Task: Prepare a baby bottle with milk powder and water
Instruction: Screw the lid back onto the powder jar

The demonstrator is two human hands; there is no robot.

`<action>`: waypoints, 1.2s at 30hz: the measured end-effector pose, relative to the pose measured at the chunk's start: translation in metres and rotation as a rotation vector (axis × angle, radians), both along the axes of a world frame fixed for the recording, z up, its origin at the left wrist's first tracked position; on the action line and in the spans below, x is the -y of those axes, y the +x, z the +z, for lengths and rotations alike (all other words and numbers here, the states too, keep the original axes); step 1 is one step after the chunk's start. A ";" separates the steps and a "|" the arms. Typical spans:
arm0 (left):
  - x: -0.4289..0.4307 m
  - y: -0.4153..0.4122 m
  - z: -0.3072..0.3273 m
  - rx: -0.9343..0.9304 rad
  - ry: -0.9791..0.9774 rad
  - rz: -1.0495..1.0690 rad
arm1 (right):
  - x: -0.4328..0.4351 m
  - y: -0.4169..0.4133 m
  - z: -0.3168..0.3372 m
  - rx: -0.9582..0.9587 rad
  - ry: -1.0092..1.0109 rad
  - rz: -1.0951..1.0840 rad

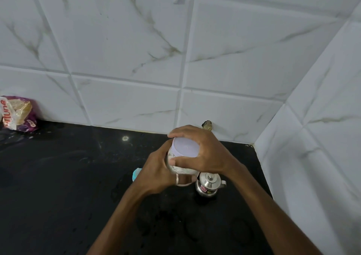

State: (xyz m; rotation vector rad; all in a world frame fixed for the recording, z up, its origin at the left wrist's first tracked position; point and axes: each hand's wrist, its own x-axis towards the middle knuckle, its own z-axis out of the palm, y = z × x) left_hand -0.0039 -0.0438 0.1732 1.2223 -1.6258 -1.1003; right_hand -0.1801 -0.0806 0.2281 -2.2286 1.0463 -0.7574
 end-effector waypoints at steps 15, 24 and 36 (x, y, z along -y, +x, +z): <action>-0.011 -0.034 -0.009 0.098 -0.155 0.354 | -0.016 0.043 -0.028 0.196 -0.203 -0.610; -0.004 -0.040 -0.030 0.300 -0.116 0.369 | -0.020 0.062 -0.036 0.112 -0.274 -0.798; 0.001 -0.038 -0.044 0.268 -0.153 0.418 | -0.020 0.057 -0.035 0.051 -0.227 -0.752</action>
